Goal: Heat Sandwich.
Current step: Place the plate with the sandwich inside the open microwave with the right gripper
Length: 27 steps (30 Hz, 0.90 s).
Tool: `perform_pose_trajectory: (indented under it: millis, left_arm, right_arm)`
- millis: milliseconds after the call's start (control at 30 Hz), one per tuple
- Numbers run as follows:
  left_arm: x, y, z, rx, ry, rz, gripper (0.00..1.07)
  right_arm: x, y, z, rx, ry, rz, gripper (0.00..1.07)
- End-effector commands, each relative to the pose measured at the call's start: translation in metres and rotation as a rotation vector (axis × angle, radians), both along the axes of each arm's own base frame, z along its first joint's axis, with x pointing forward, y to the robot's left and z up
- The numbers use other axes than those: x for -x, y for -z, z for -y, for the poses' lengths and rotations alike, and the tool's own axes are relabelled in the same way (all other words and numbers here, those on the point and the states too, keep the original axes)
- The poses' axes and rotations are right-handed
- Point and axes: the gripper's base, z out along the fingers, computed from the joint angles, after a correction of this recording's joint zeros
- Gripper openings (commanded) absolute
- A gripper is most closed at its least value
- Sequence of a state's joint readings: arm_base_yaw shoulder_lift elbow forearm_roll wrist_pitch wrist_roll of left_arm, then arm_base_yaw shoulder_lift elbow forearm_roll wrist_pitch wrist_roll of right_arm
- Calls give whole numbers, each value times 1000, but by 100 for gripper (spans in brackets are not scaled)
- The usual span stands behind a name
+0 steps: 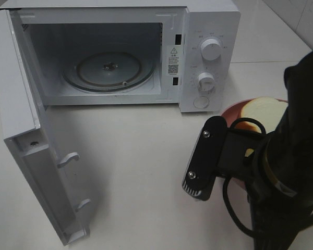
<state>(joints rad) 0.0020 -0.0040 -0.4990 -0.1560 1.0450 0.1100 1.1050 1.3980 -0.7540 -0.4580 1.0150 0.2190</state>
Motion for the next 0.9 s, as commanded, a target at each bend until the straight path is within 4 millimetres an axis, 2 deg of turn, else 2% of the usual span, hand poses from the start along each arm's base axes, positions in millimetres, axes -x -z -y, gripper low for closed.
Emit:
perform_pose_trajectory:
  millis: [33,233,633,900]
  left_arm:
    - [3,1,0,3,0,25,101]
    - [3,1,0,3,0,25,101]
    - [3,1,0,3,0,25,101]
    - [3,1,0,3,0,25,101]
  right_arm:
    - [2,-2,1,41,-97,3,2]
    - [1,-2,0,56,-159,-5,2]
    - [-1,-2,-9,52,-410,-21,3]
    - [-2,-1,-14,17,-489,-7,4]
